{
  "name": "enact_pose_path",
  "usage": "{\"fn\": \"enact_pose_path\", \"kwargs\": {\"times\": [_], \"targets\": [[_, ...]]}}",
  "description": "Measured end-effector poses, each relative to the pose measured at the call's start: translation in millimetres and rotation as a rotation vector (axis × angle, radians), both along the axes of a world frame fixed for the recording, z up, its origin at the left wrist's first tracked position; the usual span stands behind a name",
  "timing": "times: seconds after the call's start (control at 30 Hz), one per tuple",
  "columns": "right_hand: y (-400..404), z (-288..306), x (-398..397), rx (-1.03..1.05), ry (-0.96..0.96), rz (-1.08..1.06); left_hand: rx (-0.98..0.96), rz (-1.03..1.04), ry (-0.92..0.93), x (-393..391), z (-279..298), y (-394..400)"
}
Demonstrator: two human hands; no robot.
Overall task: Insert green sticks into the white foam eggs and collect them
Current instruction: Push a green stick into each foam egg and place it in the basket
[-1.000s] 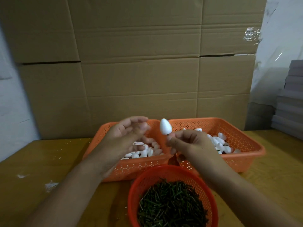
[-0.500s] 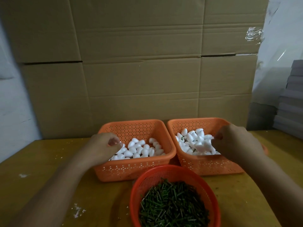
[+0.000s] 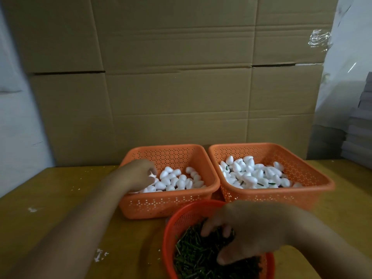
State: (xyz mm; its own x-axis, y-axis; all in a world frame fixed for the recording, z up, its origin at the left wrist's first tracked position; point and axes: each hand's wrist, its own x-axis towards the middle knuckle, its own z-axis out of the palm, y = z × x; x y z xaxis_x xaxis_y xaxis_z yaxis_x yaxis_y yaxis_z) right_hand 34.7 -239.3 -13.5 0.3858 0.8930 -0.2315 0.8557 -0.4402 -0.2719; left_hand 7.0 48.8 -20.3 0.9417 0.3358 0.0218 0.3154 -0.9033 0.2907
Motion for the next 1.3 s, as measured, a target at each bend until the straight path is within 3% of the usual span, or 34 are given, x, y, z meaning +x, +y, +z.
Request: {"fn": "enact_pose_path", "kwargs": {"times": [0.27,0.43,0.57,0.73,0.8,1.03,1.3], "targets": [[2.2,1.7,-2.7,-0.085,0.1,0.008,0.156,-0.017,0.278,17.4,1.6,-9.4],[2.8,-1.4,-2.1,-0.078,0.109,0.02,0.164,-0.041,0.27,19.9,-5.8,-5.7],[3.3,-3.6,-2.4,-0.064,0.118,0.006,0.135,-0.046,0.117,17.3,-8.5,2.2],[4.8,-5.6,-1.7,-0.053,0.137,-0.003,-0.084,-0.074,-0.363,9.4,-1.0,0.3],[5.2,-6.6,-1.8,-0.053,0.141,-0.007,-0.222,-0.135,-0.476,1.3,4.3,-9.0],[6.4,-7.1,-1.2,-0.048,0.14,-0.006,-0.466,-0.35,-0.643,-25.5,6.3,-44.2],[5.6,-8.1,-2.2,-0.017,0.115,-0.012,-0.555,-0.462,-0.676,-31.7,4.0,-62.5]]}}
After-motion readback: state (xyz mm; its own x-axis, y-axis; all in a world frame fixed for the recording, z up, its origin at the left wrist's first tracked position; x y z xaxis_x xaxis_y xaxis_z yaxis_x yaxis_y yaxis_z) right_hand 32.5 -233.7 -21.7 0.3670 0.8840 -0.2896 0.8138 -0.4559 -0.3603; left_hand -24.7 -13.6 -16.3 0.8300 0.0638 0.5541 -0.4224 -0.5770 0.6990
